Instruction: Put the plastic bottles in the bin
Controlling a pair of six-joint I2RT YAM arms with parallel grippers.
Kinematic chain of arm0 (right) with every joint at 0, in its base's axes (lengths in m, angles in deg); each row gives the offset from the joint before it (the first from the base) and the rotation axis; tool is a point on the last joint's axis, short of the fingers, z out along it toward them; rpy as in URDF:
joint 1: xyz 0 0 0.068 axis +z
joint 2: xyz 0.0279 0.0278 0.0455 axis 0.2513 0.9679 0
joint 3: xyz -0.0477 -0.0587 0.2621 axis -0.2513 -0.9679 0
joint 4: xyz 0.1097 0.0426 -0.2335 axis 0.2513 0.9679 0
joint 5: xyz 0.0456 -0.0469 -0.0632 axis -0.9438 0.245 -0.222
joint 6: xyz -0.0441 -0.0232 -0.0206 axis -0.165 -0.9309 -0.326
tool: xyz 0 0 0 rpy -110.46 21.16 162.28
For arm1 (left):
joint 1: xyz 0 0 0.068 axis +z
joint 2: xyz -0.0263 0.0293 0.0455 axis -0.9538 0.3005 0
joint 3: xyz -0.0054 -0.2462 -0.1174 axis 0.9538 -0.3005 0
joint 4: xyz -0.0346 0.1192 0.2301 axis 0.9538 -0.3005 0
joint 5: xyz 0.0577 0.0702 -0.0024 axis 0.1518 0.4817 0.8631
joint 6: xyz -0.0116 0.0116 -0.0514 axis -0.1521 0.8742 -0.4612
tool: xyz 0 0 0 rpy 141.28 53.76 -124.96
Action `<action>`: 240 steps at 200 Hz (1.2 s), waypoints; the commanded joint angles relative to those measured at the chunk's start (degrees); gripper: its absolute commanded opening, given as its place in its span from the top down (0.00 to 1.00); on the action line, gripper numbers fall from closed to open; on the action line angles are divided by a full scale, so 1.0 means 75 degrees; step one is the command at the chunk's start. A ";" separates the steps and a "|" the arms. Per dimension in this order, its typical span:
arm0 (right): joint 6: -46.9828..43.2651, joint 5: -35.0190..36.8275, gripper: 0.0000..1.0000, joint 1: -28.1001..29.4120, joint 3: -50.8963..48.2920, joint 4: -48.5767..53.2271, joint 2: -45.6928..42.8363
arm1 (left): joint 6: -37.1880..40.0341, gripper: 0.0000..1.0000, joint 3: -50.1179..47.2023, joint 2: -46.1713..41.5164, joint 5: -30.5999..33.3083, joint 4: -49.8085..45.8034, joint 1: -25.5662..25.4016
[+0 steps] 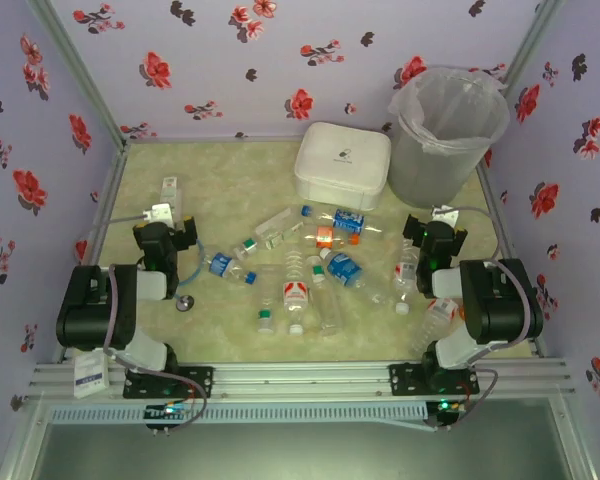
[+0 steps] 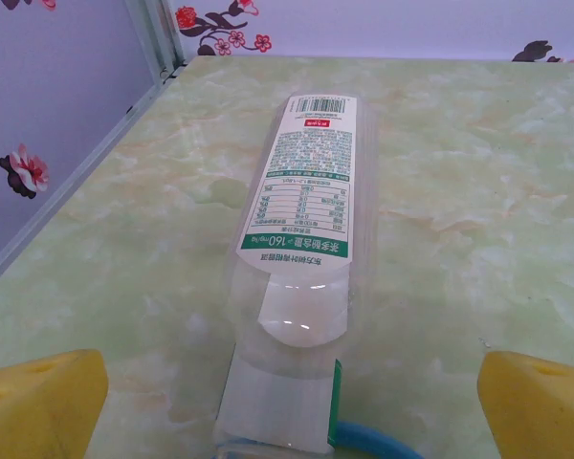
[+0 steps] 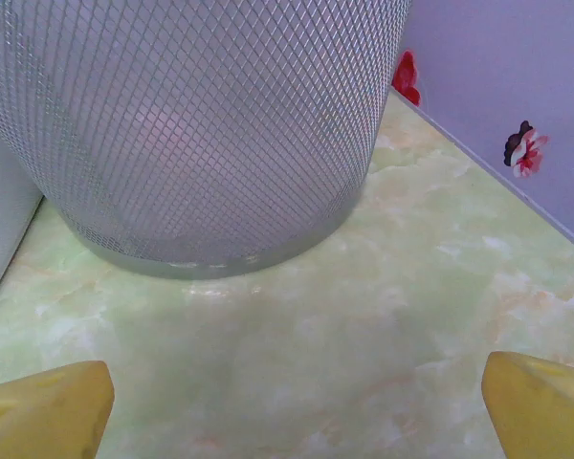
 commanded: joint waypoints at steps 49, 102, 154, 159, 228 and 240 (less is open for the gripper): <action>0.0123 0.0136 0.01 -0.0053 -0.0040 -0.0186 0.0002 | 0.0117 0.00 -0.0044 0.0055 0.0137 0.0307 0.0000; 0.0146 0.0103 0.01 -0.0074 -0.0009 -0.0114 0.0014 | 0.0117 0.00 -0.0033 0.0052 0.0137 0.0287 0.0001; 0.0135 0.0109 0.01 -0.0070 -0.0014 -0.0125 -0.0001 | 0.0117 0.00 -0.0033 0.0054 0.0098 0.0263 0.0023; 0.0135 0.0109 0.01 -0.0064 -0.0020 -0.0125 -0.0002 | 0.0117 0.00 -0.0033 0.0053 0.0090 0.0263 0.0024; 0.0226 -0.0090 0.01 -0.0149 0.0115 0.0500 -0.0402 | 0.0118 0.00 0.0046 -0.0362 0.0084 -0.0104 -0.0015; 0.0036 -0.0410 0.01 -0.0147 0.0188 0.0706 -0.0784 | 0.0137 0.00 0.0301 -0.1231 0.0332 -0.1246 -0.0106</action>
